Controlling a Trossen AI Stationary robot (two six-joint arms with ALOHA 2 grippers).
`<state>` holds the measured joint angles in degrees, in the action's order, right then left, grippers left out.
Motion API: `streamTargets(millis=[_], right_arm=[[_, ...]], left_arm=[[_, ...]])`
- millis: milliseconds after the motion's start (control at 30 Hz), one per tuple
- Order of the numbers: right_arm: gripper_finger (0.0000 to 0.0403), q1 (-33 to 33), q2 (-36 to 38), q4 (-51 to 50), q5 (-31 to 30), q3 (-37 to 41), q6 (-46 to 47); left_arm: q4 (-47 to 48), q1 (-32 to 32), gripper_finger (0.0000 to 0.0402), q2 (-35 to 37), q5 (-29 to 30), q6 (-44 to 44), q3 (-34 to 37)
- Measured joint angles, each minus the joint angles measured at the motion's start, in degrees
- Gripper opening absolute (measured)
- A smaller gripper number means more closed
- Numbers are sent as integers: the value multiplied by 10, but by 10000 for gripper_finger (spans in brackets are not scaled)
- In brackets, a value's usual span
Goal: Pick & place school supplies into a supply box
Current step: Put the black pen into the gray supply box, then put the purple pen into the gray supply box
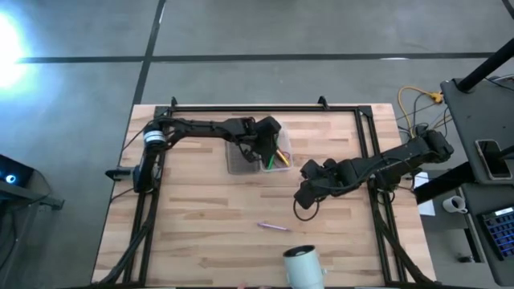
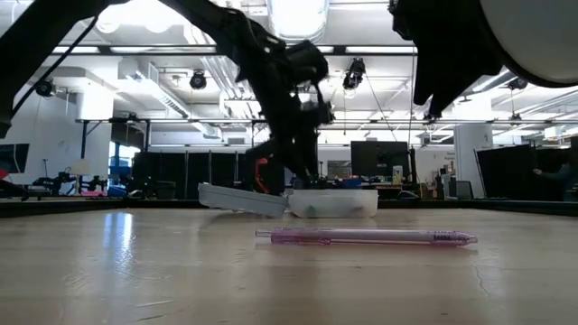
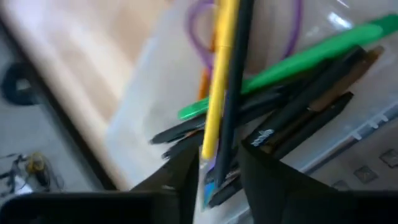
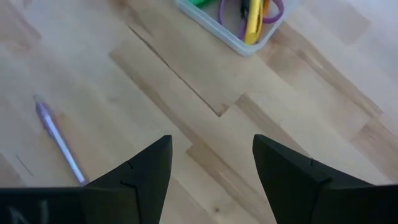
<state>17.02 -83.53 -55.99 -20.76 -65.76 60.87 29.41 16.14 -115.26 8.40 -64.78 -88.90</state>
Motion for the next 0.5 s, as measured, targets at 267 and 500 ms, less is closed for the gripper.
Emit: streamTargets(millis=[267, 500], right_arm=[[215, 0, 0, 82, 18, 2, -89], [214, -2, -51, 199, 128, 14, -172]], left_arm=[[65, -22, 163, 81, 4, 105, 1], [96, -102, 156, 254, -10, 300, 122]])
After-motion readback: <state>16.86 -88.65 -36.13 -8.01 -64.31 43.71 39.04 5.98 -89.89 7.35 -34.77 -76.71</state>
